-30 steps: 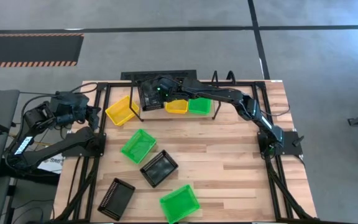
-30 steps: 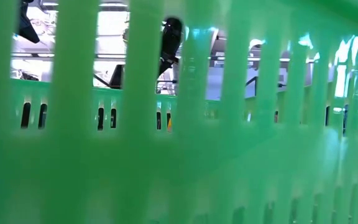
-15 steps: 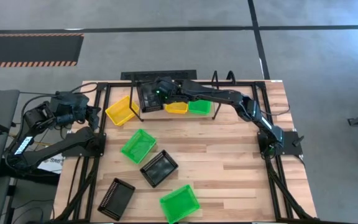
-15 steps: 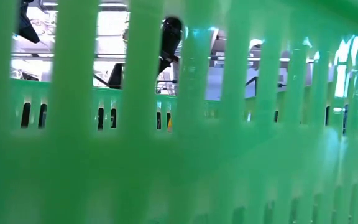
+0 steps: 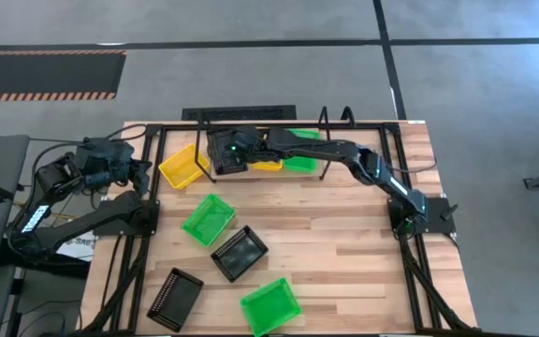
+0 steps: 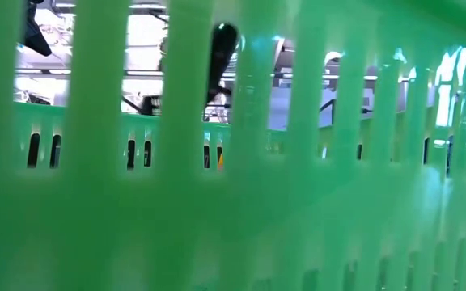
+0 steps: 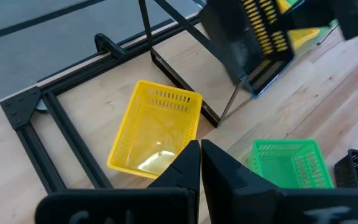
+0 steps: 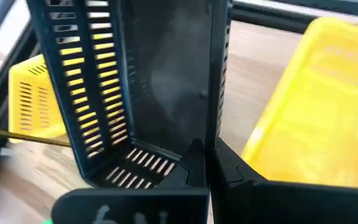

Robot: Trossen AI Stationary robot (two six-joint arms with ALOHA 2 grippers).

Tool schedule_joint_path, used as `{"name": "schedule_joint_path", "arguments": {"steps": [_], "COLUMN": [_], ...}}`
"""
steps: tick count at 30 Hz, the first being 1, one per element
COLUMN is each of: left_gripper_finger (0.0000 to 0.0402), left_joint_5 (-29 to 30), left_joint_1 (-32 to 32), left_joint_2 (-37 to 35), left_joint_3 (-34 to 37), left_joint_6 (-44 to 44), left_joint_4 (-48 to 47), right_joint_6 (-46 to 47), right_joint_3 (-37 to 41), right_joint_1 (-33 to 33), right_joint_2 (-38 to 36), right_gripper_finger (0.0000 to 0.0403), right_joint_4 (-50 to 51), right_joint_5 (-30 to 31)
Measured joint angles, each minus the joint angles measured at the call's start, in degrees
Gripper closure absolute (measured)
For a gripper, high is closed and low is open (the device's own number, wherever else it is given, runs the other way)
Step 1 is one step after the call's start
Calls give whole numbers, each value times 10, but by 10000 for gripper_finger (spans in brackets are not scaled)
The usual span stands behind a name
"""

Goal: Stack baskets on shelf by color
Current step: Put the top right black bin on the shelf, then stack the bottom green bin on top of the green bin on the shelf

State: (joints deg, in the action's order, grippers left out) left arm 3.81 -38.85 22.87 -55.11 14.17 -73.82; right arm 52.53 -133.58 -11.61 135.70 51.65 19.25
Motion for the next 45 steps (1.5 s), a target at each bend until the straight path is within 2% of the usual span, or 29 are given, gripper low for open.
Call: {"name": "schedule_joint_path", "arguments": {"steps": [6,18,27,37,45], "left_gripper_finger": [401,401,401,401,401], "left_joint_5": [-5,-5,-5,-4,-5], "left_joint_1": [0,0,0,0,0], "left_joint_2": [0,0,0,0,0], "left_joint_3": [0,0,0,0,0], "left_joint_6": [0,1,1,1,1], "left_joint_4": [-1,-4,-4,-4,-5], "right_joint_6": [1,1,0,-25,-25], "right_joint_3": [0,-2,-2,-2,-2], "right_joint_1": [-1,-34,-35,-30,-30], "right_joint_2": [28,23,23,22,22], "right_gripper_finger": [401,401,401,326,312], "right_joint_4": [-19,-17,-13,-13,-32], "right_joint_5": [-35,-42,-44,-44,-44]}}
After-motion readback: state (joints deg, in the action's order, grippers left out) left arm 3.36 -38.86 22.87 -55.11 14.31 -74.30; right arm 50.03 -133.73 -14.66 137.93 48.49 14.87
